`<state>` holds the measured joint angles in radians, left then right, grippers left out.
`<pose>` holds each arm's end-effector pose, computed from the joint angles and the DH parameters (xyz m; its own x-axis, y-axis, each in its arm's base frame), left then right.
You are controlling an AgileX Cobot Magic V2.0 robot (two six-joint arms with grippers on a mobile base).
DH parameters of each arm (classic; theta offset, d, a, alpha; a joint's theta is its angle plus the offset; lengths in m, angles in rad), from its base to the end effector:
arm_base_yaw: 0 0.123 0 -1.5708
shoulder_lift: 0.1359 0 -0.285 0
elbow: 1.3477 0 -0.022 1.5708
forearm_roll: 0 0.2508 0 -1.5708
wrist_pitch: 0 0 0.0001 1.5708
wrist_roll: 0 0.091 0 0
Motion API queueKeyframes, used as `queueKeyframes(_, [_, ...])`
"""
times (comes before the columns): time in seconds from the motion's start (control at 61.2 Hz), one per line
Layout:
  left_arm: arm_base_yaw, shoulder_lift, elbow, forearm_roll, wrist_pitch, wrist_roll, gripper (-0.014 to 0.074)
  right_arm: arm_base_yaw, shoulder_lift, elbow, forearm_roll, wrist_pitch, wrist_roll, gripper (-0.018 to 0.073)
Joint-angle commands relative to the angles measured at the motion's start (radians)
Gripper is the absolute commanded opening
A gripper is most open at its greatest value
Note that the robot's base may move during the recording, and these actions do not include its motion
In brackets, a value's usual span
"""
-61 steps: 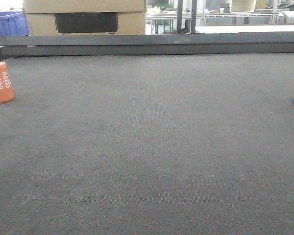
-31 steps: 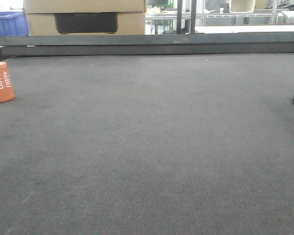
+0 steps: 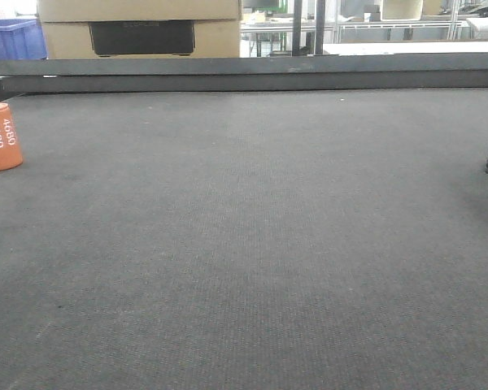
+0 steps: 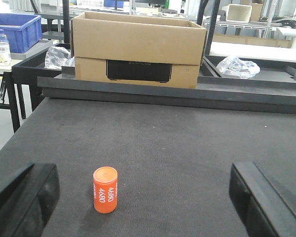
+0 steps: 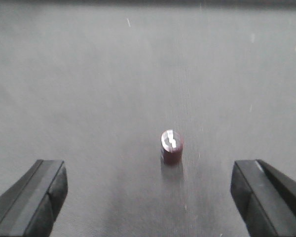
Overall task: Place cylindrical capacitor in blue bin on shelf
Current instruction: 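Lower right gripper onto maroon capacitor, close and lift it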
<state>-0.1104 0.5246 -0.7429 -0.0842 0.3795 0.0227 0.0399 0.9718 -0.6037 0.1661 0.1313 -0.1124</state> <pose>0.0973 -0.0136 0.3876 -0.0800 -0.0470 -0.9957 0.1368 0.9889 -0.0576 0.2029 0.0101 0.2932 -0.4013 0.0363 -0.9152 -0.0388 0.9976 0.0566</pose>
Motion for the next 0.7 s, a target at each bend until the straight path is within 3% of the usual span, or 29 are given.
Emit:
queueKeyframes(0.0, [-0.008, 0.001, -0.008, -0.004, -0.012, -0.008, 0.0608, 0.002, 0.066, 0.076, -0.006, -0.217, -0.001, 0.0569])
queueKeyframes(0.278, [-0.008, 0.001, -0.008, -0.004, -0.012, -0.008, 0.0608, 0.002, 0.355, 0.138, 0.001, -0.737, -0.001, 0.0569])
queueKeyframes(0.539, [-0.008, 0.001, -0.008, -0.004, -0.012, -0.008, 0.0608, 0.002, 0.628, 0.138, 0.067, -1.051, -0.001, 0.0569])
queueKeyframes(0.686, [-0.008, 0.001, -0.008, -0.004, -0.012, -0.008, 0.0608, 0.002, 0.737, 0.122, 0.083, -1.11, -0.001, 0.0569])
